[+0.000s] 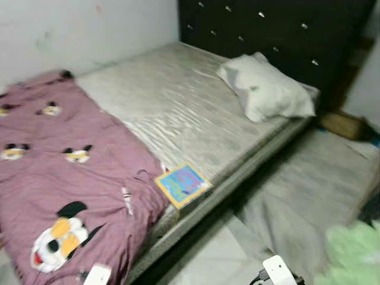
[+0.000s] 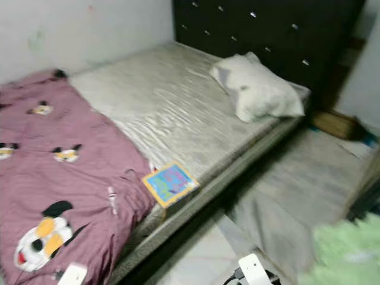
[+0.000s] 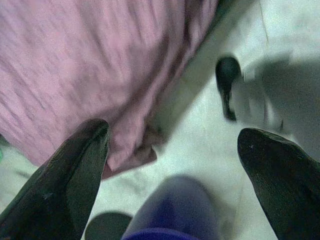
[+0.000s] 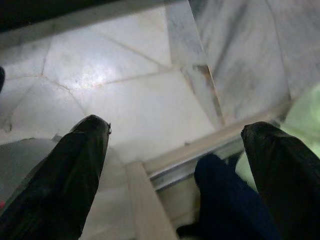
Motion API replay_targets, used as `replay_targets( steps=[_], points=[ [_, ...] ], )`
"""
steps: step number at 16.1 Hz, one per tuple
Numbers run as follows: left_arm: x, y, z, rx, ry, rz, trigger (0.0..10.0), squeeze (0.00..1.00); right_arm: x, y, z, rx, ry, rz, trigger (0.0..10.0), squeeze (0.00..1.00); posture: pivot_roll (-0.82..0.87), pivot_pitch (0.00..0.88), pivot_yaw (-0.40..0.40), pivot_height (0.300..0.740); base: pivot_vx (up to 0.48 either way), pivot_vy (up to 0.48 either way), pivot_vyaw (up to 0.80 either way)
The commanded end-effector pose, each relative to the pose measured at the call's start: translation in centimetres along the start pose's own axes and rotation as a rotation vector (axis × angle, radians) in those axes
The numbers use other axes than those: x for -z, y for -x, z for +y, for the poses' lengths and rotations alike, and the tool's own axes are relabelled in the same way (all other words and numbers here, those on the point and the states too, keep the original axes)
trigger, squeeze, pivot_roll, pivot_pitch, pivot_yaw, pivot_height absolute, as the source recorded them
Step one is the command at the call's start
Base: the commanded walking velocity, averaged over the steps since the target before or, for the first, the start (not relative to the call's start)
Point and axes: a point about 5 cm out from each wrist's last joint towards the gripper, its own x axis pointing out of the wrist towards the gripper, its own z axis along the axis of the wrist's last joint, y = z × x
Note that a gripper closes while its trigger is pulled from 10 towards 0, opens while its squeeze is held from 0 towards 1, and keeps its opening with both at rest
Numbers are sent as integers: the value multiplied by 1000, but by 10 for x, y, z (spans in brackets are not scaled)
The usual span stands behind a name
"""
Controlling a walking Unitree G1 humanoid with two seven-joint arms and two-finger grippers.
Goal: Clean up the room
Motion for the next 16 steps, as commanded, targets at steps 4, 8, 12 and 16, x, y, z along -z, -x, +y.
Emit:
replay_targets(
  steps=[4,8,12,16],
  points=[
    [4,1,1,-4,22,-2,10000,0,10,2,-1,-2,10,34,10000,0,-50,0,32,740,0,0,619],
    [3,1,0,13,10,-5,10000,0,9,2,-1,-5,12,30,10000,0,-52,0,31,740,0,0,448],
    [3,1,0,17,24,-12,10000,0,9,2,-1,-11,15,30,10000,0,-53,0,32,740,0,0,0],
    [3,1,-1,22,47,-18,10000,0,9,2,-1,-14,28,29,10000,0,-53,0,30,740,0,0,0]
  ],
)
